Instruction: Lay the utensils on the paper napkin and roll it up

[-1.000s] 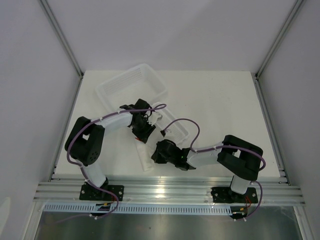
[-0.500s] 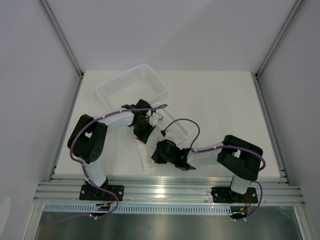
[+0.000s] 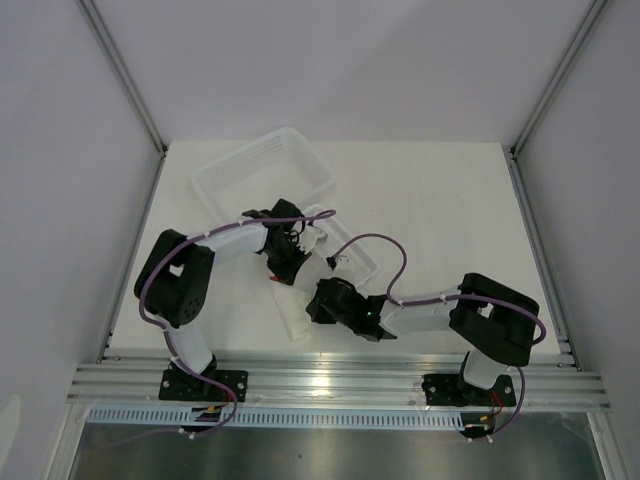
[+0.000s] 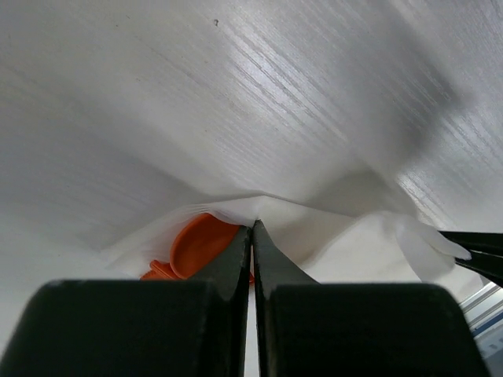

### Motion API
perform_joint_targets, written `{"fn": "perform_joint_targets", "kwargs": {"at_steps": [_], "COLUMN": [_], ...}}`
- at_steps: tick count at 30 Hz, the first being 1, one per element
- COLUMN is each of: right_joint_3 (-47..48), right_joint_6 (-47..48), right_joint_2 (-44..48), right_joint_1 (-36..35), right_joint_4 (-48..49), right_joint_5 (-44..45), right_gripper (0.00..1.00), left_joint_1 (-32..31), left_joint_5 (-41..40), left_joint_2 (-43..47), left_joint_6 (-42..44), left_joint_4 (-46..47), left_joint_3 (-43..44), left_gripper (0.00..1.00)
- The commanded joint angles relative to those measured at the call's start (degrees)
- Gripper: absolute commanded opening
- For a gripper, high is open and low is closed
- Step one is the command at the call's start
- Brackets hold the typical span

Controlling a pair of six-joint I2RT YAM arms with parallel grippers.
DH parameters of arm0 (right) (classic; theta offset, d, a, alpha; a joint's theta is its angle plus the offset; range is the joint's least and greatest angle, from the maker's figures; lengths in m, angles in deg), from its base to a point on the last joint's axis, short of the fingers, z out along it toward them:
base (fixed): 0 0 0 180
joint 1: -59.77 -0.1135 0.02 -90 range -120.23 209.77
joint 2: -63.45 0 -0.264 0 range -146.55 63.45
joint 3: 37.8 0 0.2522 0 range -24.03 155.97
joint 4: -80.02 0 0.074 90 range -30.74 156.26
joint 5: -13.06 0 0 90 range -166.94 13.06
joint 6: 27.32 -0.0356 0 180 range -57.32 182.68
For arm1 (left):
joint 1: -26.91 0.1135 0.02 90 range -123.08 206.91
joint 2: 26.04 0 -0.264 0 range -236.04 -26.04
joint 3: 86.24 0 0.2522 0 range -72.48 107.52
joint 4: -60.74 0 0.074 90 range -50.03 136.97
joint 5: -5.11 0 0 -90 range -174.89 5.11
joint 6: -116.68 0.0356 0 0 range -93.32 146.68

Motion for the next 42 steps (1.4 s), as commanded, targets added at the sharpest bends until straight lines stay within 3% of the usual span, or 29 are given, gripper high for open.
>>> {"fn": "perform_joint_targets", "kwargs": {"at_steps": [1, 27, 29, 32, 33, 40, 42], "right_joint_3": [0.3, 1.0, 1.1, 0.9, 0.9, 0.6, 0.3], "right_joint_6": [1.6, -7.2, -7.2, -6.6, -6.5, -6.3, -6.6], "right_joint_2": [3.9, -3.9, -3.3, -2.7, -2.7, -3.1, -2.9], "right_joint_1": [-0.6, -0.8, -0.8, -0.8, -0.9, -0.9, -0.9], "right_joint_4": [-1.5, -10.0, -10.2, -10.0, -9.8, -7.5, -6.7], "right_joint_5": [5.5, 10.1, 10.2, 10.1, 9.9, 7.8, 7.6], "right_gripper": [0.00, 0.00, 0.00, 0.00, 0.00, 0.00, 0.00], "left_joint_1": [0.0, -0.3, -0.3, -0.2, -0.2, -0.1, -0.1], "left_joint_5": [0.1, -4.8, -5.8, -6.9, -7.1, -10.2, -11.0], "left_joint_2": [1.7, 4.3, 4.5, 6.6, 7.3, 11.0, 12.4], "left_joint_6": [3.5, 6.6, 6.4, 6.0, 5.6, 4.4, 3.9], "left_joint_4": [0.1, -1.2, -1.9, -2.5, -2.5, -2.7, -2.8], "left_joint_3": [-1.3, -1.4, -0.5, 1.4, 1.9, 5.5, 5.6], "left_gripper": [0.01, 0.01, 0.07, 0.36, 0.39, 0.42, 0.38]}}
